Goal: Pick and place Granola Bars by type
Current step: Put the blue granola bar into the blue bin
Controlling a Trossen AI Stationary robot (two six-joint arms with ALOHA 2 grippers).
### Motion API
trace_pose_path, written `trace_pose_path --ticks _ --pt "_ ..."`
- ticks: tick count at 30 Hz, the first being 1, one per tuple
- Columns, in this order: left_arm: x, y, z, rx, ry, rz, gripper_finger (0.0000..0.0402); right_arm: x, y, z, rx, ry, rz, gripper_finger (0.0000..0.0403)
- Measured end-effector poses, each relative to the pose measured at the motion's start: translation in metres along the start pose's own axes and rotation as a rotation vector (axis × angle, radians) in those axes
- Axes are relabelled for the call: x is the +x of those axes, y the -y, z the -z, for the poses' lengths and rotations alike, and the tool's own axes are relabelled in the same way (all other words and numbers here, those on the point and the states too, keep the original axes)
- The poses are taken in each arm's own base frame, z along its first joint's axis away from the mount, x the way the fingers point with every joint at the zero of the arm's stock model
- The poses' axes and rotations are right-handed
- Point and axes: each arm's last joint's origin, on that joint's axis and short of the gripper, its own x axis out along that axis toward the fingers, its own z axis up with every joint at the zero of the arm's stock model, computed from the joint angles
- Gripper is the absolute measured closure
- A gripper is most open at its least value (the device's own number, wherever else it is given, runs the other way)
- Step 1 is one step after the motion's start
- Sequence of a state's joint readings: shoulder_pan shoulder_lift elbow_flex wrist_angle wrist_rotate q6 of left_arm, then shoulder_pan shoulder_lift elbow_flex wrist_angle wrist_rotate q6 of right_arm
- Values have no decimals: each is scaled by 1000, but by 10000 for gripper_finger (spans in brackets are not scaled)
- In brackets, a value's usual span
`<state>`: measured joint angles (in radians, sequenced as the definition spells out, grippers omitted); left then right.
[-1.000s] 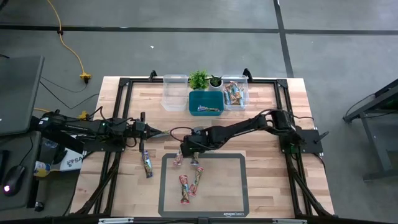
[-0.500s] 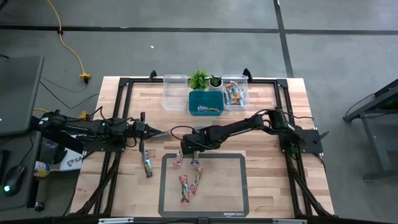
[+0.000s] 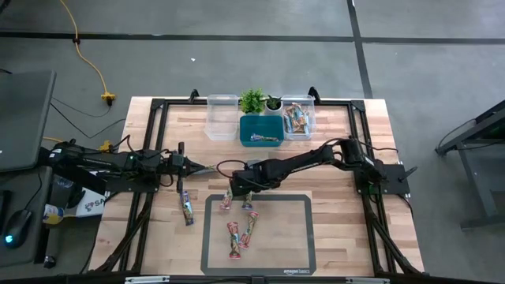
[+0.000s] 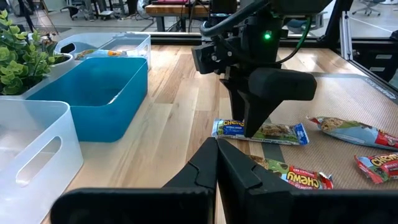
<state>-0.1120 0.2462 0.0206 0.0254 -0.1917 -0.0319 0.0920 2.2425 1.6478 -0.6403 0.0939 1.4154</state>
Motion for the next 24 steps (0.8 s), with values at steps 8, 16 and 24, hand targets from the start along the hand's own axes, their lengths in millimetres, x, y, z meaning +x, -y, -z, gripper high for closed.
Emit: trace_pose_path --ticks 8,16,24 --pt "0 0 0 0 0 0 400 1 0 -3 1 -1 -8 214" --pt "0 0 0 0 0 0 400 1 -3 -4 -22 5 -35 250" --pt "0 0 0 0 0 0 400 1 -5 -5 -49 10 -59 289"
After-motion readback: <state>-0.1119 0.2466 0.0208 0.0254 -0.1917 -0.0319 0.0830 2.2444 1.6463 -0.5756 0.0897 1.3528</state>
